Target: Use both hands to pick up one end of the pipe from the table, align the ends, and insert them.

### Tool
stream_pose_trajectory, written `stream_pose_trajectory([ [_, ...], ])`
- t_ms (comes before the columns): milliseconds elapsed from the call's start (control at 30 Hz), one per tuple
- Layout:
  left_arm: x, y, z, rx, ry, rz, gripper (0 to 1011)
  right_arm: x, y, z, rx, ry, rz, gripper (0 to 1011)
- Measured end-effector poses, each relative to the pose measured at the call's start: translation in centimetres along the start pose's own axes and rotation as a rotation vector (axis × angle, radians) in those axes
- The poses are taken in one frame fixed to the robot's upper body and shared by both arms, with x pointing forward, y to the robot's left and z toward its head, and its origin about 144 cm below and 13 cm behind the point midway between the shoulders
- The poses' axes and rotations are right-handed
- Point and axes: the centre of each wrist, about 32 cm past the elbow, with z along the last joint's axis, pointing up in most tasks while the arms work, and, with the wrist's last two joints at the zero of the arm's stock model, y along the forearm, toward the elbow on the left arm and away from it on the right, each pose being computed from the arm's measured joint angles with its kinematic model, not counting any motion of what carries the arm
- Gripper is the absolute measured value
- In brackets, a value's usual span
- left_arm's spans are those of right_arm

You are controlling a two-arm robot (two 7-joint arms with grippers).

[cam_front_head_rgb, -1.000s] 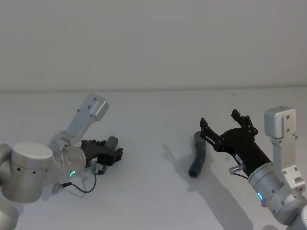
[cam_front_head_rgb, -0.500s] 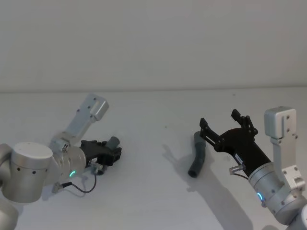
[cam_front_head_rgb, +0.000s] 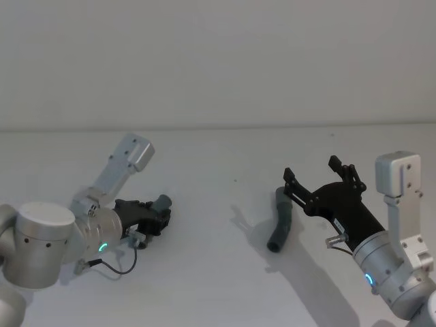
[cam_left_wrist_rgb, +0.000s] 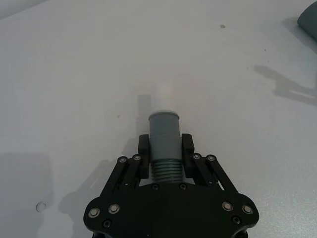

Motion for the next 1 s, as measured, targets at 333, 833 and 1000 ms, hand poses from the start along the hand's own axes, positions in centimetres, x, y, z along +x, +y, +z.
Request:
stream_pose_trajectory([
  [333, 0.0, 0.0, 0.0, 0.0, 0.0, 0.0, 341, 0.0, 0.0, 0.0, 0.0, 0.0, 0.0, 1002],
  [833, 0.0, 0.0, 0.0, 0.0, 0.0, 0.0, 341, 0.0, 0.0, 0.0, 0.0, 0.0, 0.0, 1002],
  [1000, 0.0, 0.0, 0.0, 0.0, 0.0, 0.0, 341, 0.0, 0.0, 0.0, 0.0, 0.0, 0.0, 1002],
])
